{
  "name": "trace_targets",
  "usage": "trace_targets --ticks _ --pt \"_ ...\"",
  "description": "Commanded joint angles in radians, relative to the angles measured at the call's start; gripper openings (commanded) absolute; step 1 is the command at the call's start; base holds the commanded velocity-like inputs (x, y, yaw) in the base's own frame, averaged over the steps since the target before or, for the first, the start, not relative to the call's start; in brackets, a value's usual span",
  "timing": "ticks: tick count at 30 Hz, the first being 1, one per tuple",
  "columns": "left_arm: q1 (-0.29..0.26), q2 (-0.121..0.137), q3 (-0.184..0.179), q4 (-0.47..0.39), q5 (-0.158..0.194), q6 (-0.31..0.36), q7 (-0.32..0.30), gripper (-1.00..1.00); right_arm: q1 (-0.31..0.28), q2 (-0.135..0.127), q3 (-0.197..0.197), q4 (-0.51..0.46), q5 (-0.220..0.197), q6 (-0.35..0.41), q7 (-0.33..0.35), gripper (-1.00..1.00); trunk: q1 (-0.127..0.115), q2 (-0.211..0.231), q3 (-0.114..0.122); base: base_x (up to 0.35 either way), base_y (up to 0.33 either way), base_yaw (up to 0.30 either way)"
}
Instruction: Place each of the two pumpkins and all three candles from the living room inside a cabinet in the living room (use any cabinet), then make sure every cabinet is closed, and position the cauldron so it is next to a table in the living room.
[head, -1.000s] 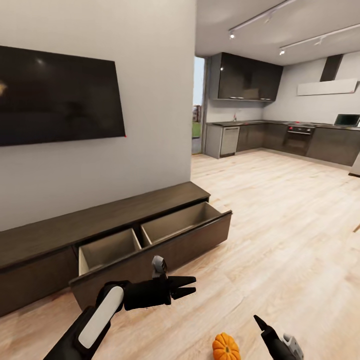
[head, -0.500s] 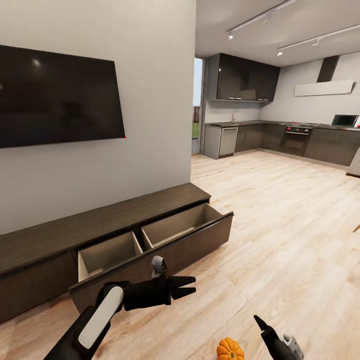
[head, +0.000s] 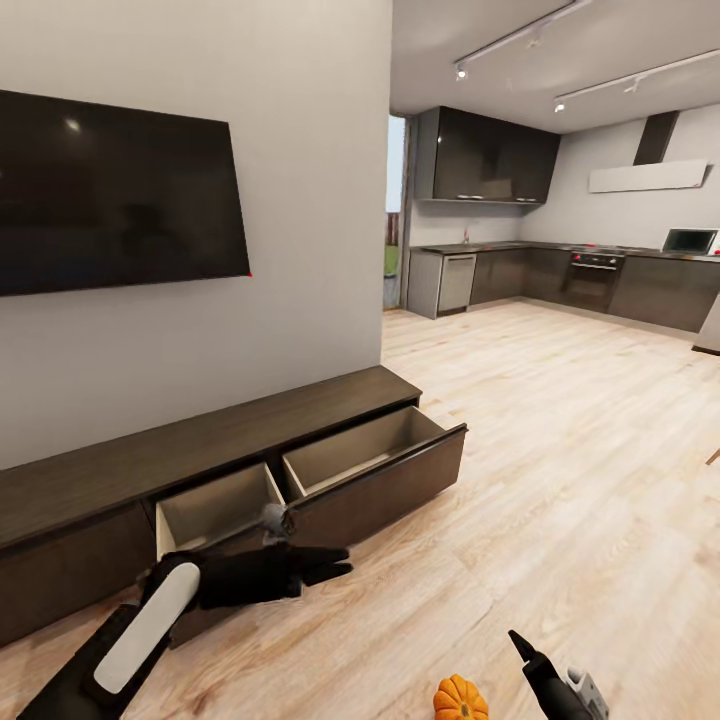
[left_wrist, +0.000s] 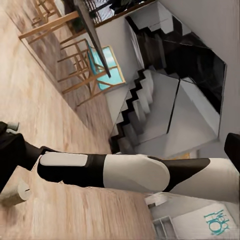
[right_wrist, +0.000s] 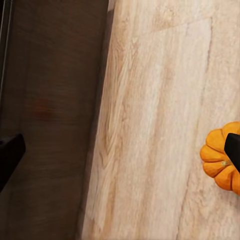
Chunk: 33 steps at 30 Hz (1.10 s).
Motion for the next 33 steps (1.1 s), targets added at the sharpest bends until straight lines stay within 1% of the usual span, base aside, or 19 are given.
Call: trace_targets --ticks 1,2,3,5,6,8,10,12,21,33 --pt "-0.001 0.029 -0.001 -0.014 0.031 0.003 -0.001 1.00 -0.001 0.000 -0.002 0.004 0.000 -0.006 0.004 1.00 0.000 0.000 -0.001 0.000 0.000 0.000" --pt "0.000 0.053 -0.002 -0.022 0.063 0.002 -0.001 1.00 -0.001 0.000 -0.002 0.004 0.000 -0.006 0.000 1.00 0.000 0.000 -0.001 0.000 0.000 0.000" --pt "0.000 0.065 -0.002 -0.025 0.082 0.002 -0.001 1.00 -0.001 0.000 -0.001 0.004 0.000 -0.007 -0.004 1.00 0.000 0.000 -0.001 0.000 0.000 0.000" --pt "0.000 0.104 -0.001 -0.029 0.145 0.001 -0.001 1.00 -0.001 0.001 -0.001 0.003 0.001 -0.007 -0.020 1.00 0.000 0.000 -0.001 0.000 0.000 0.000" --pt "0.000 0.120 -0.002 -0.028 0.170 0.000 -0.002 1.00 -0.001 0.001 -0.001 0.003 0.001 -0.008 -0.025 1.00 0.000 0.000 -0.001 0.000 0.000 0.000" --pt "0.000 0.138 -0.002 -0.027 0.208 0.000 -0.003 1.00 -0.001 0.001 -0.001 0.003 0.001 -0.009 -0.031 1.00 0.000 0.000 -0.001 0.000 0.000 0.000" --pt "0.001 0.144 -0.002 -0.027 0.225 -0.001 -0.002 1.00 -0.001 0.001 -0.001 0.003 0.001 -0.009 -0.032 1.00 0.000 0.000 -0.001 0.000 0.000 0.000" --pt "0.001 0.145 -0.002 -0.026 0.237 -0.002 -0.002 1.00 -0.001 0.000 -0.001 0.003 0.001 -0.009 -0.034 1.00 0.000 0.000 -0.001 0.000 0.000 0.000" --pt "0.001 0.144 -0.002 -0.022 0.244 -0.002 -0.001 1.00 -0.001 0.002 -0.001 0.002 0.001 -0.009 -0.035 1.00 0.000 0.000 -0.001 0.000 0.000 0.000" --pt "0.001 0.140 -0.002 -0.018 0.245 -0.002 -0.001 1.00 -0.001 0.001 0.000 0.002 0.003 -0.009 -0.022 1.00 0.046 -0.084 -0.039 0.000 0.000 0.000"
